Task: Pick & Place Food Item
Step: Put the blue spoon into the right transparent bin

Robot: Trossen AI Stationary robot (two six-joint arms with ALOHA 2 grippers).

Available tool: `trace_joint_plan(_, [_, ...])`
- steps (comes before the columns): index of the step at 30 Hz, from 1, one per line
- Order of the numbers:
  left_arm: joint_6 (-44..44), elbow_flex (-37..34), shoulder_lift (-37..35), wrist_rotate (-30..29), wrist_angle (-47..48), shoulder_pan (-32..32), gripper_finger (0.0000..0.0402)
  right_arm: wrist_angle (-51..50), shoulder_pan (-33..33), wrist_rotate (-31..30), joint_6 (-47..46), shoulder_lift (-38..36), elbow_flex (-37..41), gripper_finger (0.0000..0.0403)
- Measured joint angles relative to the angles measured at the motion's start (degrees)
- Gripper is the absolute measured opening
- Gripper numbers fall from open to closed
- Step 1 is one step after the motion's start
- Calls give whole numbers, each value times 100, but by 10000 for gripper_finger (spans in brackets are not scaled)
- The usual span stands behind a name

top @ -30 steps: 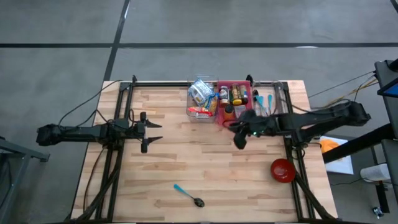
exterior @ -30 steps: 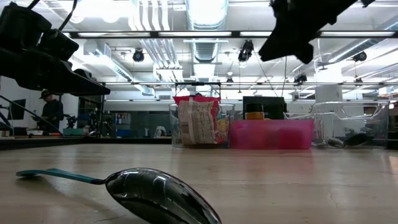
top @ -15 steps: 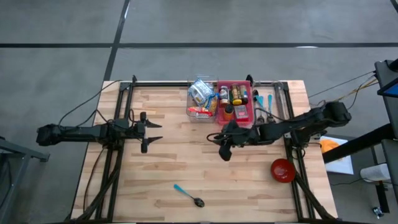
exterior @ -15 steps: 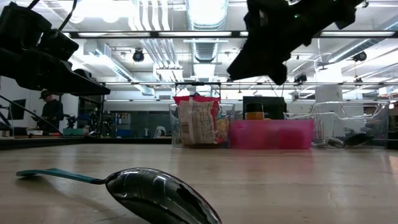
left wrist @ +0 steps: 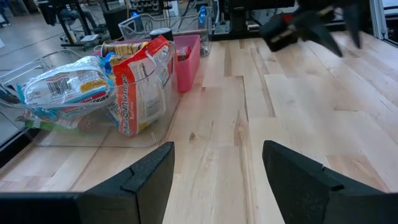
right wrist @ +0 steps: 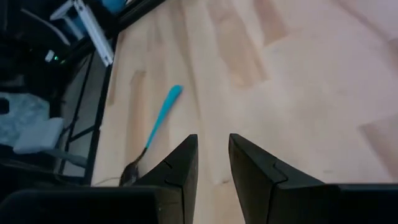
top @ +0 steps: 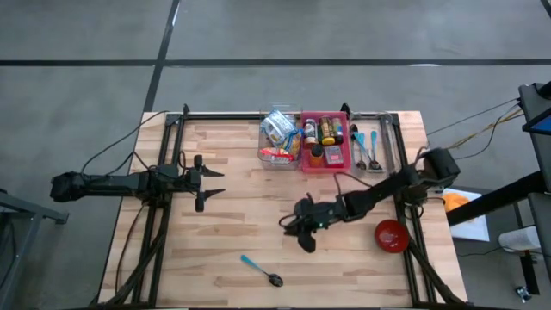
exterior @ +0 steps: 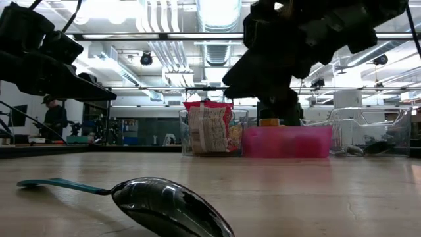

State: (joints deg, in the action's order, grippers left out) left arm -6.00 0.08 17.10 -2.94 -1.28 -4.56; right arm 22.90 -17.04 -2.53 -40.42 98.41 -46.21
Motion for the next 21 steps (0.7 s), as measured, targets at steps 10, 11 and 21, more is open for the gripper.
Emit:
trace_joint_plan(10, [2, 0, 0, 0, 0, 0, 244, -4, -541, -45, -195, 945, -994, 89])
trace_joint_plan(11, [2, 0, 0, 0, 0, 0, 244, -15, -586, -50, -218, 1046, -1108, 89])
trace_joint_plan(21, [6, 0, -1, 0, 0, 0, 244, -2154, -987, -338, -116, 2085, -3092, 89])
